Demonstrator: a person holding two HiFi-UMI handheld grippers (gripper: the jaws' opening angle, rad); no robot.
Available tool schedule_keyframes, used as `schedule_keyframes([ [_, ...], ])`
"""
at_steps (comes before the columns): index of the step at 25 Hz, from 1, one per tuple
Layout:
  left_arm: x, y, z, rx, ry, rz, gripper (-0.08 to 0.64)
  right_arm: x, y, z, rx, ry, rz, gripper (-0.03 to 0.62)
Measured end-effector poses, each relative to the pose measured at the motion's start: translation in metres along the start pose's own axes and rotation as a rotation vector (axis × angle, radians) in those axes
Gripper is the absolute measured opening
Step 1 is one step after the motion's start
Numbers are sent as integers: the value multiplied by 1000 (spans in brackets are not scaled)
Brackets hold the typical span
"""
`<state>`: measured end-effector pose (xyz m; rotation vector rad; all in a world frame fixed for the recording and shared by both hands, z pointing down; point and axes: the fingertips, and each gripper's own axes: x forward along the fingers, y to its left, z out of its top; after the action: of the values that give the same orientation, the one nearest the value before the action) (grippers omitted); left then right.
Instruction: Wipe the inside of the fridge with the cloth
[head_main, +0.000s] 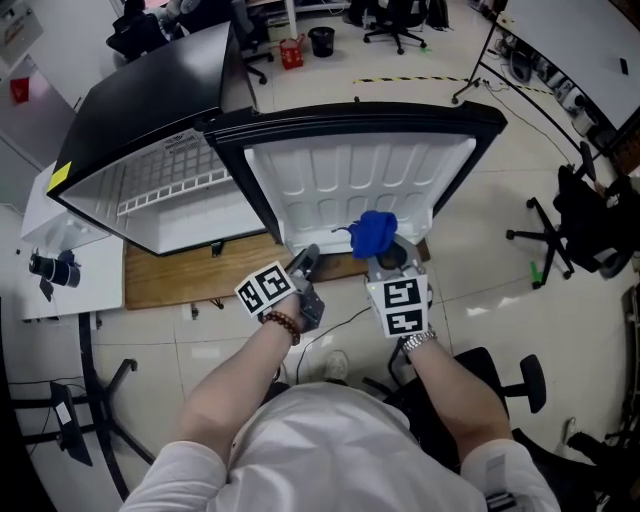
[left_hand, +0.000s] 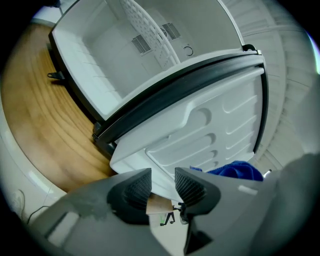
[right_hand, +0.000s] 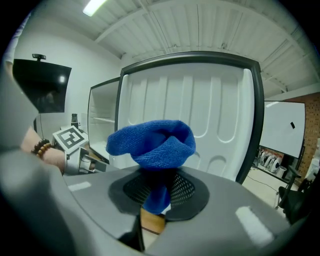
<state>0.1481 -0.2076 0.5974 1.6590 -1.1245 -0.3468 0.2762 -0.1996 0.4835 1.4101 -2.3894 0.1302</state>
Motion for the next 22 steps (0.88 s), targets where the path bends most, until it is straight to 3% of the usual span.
schedule_keyframes([
  [7,-53,-18,32,179,-18,-25,130,6,49,24,-5,-32,65,66],
  [17,-157,-49,123,668,-178,19,51,8,151,79,-48,-118,191,66],
  [22,-207,-63,159,878,-215,28,2,12,202,102,-43,-146,219,66],
])
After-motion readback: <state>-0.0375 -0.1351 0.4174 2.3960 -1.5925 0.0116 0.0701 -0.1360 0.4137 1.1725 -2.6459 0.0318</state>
